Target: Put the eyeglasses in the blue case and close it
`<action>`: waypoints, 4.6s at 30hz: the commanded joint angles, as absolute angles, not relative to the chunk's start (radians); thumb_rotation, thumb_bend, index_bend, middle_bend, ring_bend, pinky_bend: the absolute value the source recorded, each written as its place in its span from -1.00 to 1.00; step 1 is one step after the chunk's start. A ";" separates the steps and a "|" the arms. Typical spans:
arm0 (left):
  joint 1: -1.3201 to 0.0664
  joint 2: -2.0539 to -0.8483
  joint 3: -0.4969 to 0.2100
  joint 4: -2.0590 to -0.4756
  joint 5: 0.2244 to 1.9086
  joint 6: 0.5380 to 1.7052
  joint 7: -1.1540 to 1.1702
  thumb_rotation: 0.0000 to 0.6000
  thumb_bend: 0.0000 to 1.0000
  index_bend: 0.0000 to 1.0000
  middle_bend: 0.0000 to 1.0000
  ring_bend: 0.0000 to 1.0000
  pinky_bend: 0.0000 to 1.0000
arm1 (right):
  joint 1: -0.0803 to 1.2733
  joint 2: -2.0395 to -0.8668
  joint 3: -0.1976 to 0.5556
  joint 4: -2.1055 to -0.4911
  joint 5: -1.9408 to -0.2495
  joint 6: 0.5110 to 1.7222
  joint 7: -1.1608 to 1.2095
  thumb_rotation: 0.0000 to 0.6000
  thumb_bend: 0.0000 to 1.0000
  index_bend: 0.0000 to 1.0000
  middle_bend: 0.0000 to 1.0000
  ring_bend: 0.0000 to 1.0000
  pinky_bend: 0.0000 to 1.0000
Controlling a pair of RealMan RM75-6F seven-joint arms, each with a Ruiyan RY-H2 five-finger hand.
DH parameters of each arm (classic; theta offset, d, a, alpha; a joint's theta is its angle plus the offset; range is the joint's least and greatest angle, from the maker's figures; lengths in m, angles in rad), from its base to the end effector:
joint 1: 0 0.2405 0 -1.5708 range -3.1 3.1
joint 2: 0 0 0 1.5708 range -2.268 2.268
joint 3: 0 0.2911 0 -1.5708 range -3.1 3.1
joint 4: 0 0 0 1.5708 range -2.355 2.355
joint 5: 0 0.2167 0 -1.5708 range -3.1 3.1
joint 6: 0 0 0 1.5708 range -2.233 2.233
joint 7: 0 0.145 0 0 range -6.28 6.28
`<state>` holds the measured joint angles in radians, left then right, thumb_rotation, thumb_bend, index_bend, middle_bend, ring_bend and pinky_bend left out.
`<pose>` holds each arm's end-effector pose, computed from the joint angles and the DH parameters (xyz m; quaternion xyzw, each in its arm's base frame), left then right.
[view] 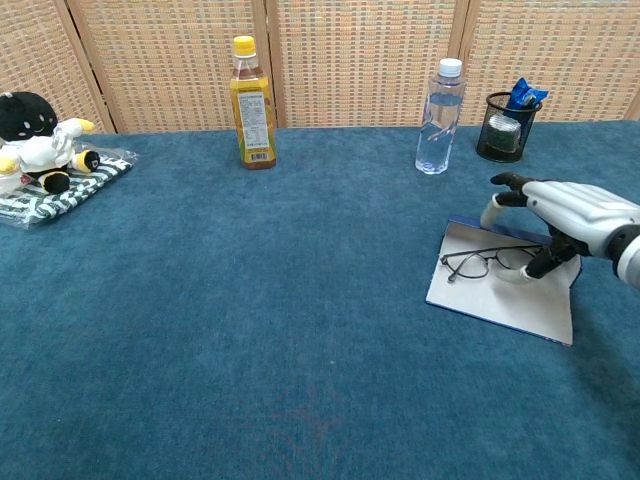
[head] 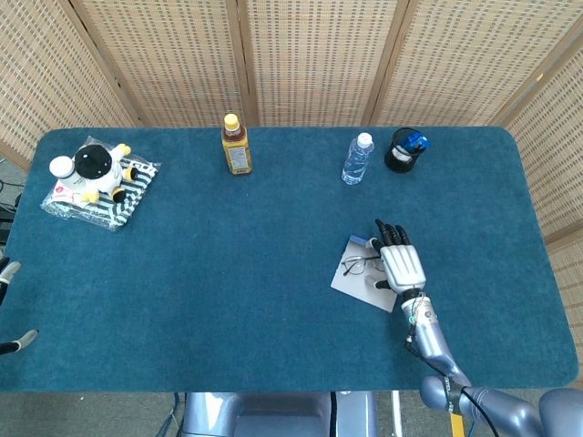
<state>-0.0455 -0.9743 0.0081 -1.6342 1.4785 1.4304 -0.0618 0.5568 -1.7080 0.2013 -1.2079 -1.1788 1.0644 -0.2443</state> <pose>-0.3665 0.1579 0.2057 -0.6048 -0.4179 -0.3219 0.5967 -0.2555 -0.3535 -0.0400 0.6626 -0.4202 0.3667 0.4999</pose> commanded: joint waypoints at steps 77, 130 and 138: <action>-0.051 -0.967 0.006 -1.631 1.473 1.421 -0.092 1.00 -1.00 -1.00 -1.00 -1.00 -1.00 | 0.533 -1.757 0.118 -1.375 -1.231 1.228 -0.507 1.00 -0.38 -0.33 -1.00 -1.00 -0.91; -0.057 -0.969 0.003 -1.630 1.459 1.404 -0.083 1.00 -1.00 -1.00 -1.00 -1.00 -1.00 | 0.514 -1.890 0.145 -1.092 -1.261 1.205 -0.627 1.00 0.09 -0.23 -1.00 -1.00 -0.91; -0.059 -0.971 0.003 -1.631 1.455 1.400 -0.078 1.00 -1.00 -1.00 -1.00 -1.00 -1.00 | 0.517 -1.880 0.174 -1.087 -1.252 1.207 -0.604 1.00 0.09 -0.23 -1.00 -1.00 -0.91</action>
